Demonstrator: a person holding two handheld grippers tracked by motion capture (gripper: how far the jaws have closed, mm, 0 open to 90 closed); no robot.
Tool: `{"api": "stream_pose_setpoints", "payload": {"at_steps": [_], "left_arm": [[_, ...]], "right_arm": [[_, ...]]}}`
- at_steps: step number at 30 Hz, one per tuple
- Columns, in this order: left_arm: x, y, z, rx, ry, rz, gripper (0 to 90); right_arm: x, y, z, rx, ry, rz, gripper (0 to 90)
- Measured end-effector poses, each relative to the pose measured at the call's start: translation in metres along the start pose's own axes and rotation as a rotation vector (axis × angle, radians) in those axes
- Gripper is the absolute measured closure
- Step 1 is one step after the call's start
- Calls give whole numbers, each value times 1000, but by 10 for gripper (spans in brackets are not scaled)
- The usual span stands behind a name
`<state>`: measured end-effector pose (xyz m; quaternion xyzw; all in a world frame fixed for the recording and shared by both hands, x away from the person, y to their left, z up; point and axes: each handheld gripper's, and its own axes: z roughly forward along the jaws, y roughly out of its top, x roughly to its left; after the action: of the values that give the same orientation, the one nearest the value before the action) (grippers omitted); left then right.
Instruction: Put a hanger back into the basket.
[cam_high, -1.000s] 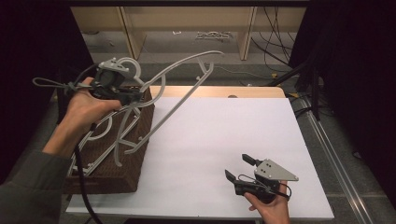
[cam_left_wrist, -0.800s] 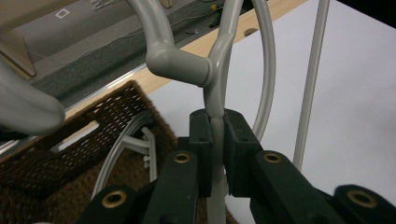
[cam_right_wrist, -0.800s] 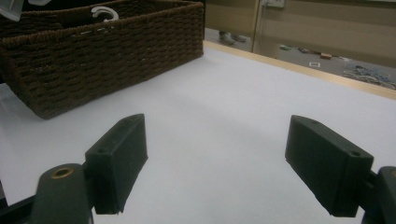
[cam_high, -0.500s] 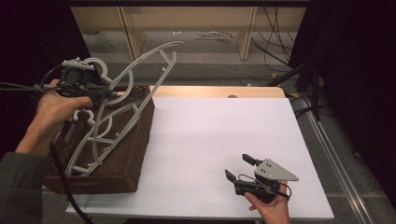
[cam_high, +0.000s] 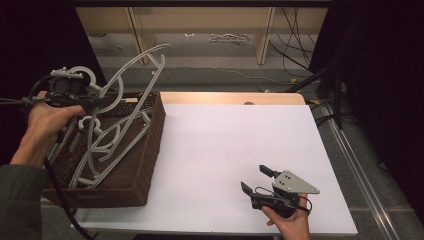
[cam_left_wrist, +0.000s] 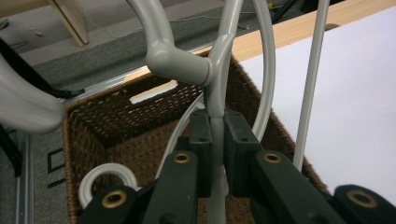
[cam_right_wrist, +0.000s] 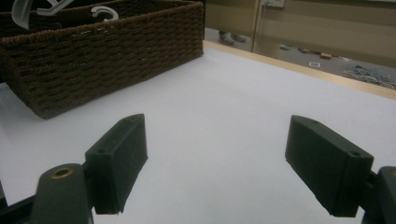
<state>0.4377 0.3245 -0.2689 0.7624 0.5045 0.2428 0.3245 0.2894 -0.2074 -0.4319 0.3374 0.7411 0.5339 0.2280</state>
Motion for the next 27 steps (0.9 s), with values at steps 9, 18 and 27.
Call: {"api": "stream_pose_setpoints", "payload": {"at_steps": [9, 18, 27], "left_arm": [[19, -27, 10, 32, 30, -24, 829], [29, -51, 15, 66, 47, -34, 829], [32, -64, 22, 91, 61, -37, 829]], "right_arm": [[0, 0, 0, 1, 2, 1, 218], [-2, 0, 1, -8, -12, -17, 218], [-1, 0, 0, 12, -10, 2, 218]]}}
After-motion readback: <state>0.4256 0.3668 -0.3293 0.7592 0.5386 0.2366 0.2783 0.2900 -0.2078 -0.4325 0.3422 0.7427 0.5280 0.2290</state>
